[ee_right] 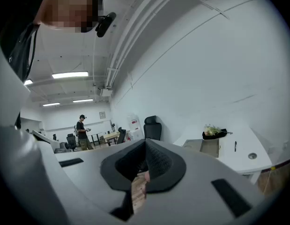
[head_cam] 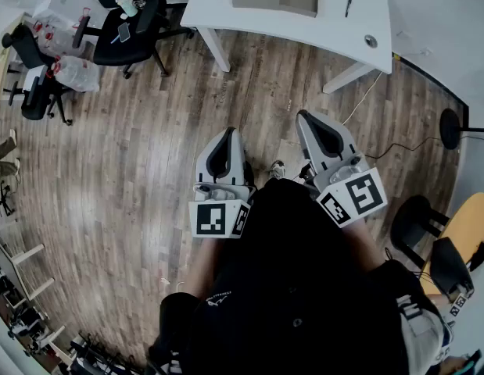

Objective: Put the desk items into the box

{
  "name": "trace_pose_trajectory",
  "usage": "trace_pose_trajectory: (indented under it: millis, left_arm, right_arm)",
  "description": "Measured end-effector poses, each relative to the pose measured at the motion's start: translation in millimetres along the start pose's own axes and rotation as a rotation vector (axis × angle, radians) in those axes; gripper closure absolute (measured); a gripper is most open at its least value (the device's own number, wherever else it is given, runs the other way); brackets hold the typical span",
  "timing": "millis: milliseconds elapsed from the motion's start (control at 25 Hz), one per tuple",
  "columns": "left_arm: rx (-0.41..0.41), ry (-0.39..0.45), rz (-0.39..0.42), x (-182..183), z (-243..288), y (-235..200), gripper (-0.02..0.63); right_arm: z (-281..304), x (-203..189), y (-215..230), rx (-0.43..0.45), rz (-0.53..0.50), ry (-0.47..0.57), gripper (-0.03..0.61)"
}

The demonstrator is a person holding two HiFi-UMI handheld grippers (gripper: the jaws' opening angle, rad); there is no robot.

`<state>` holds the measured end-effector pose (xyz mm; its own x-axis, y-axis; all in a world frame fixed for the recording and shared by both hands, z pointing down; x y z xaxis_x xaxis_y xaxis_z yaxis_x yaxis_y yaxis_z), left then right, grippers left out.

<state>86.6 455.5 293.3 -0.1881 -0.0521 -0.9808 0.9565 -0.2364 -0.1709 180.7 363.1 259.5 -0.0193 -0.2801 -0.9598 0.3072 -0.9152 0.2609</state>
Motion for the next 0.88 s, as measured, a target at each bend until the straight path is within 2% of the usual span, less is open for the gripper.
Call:
trace_pose_trajectory:
  millis: [160,360,680,880]
  left_arm:
    - [0.013,0.022,0.034,2,-10,34,0.606]
    - [0.056,0.035,0.036,2,-25,46,0.606]
    - [0.026,0.063,0.063,12,-4,71,0.606]
    - [0.03,0.059,0.066,9,2,71,0.606]
  right_arm:
    - [-32,-2,11,0.009,-0.01,-0.002,0.58]
    - [-54,2,5,0.029,-0.035,0.022,0.58]
    - [-75,9,30,-0.012,-0.033,0.032,0.58]
    - [-77,9,44,-0.027,-0.019,0.047,0.58]
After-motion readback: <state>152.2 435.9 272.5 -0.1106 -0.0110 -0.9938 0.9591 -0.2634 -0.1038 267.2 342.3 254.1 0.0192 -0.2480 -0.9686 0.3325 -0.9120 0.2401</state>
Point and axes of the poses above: the fingertips, and each gripper's own axes: z forward along the fingers, y to its right, x out of its top, the point moved 1 cm from there along -z, backward along the fingers, and after that the axes turned 1 degree about z, right-handed, at the moved point
